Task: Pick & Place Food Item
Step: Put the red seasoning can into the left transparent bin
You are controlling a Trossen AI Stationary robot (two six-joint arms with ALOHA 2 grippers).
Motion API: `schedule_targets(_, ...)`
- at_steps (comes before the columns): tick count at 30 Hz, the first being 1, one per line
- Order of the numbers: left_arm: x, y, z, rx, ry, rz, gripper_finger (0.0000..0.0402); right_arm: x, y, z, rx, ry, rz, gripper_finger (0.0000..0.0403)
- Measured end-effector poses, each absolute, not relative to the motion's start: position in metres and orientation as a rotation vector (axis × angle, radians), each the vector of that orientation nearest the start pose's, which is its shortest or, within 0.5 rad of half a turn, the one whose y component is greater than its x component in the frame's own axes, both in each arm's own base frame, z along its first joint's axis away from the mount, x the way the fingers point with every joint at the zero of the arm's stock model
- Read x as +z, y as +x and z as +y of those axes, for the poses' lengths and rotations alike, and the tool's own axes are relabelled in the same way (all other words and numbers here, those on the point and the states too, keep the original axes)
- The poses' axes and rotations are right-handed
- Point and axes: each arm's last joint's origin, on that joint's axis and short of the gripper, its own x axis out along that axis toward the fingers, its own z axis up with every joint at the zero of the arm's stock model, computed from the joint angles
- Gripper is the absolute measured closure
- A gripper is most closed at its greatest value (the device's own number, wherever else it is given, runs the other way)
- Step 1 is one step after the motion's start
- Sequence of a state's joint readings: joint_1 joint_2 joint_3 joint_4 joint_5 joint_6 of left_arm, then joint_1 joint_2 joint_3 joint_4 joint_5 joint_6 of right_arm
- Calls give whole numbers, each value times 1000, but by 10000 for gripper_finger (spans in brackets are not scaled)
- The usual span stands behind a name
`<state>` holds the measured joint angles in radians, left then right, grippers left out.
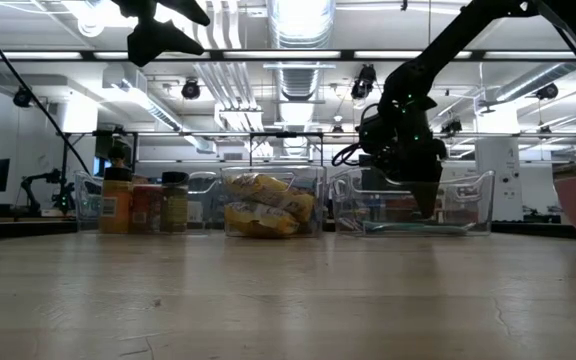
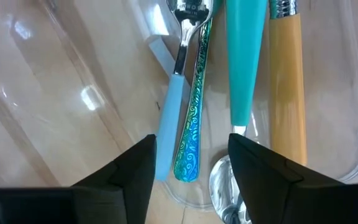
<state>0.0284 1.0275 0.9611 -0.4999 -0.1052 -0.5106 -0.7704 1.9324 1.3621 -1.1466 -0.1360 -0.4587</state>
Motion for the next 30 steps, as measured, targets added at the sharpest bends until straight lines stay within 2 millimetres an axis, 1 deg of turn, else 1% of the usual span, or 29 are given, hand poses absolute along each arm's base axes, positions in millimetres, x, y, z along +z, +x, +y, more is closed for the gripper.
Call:
schedule_targets(9,321,213,9,270,-491,523,178,173,245,-233,-114,410,1595,202)
schedule_targets(11,321,213,9,268,-495,531,178,176,244,-232,-132,394,1603,202)
schedule_targets(13,321,213,8,261,-497,532,178,184,243,-231,-155,359,1599,202)
schedule_targets(19,325,211,8,247,-506,555,178,219,238,-221,-199,299,1510,202)
schedule_targets(24,329,207,5,196,-526,620,178,242,232,-212,-246,318,1428,202)
schedule_targets(27,327,202,-1,126,-539,701,178,255,228,-203,-271,325,1386,202)
schedule_targets(30,325,197,-12,43,-533,790,178,269,224,-193,-290,314,1342,202)
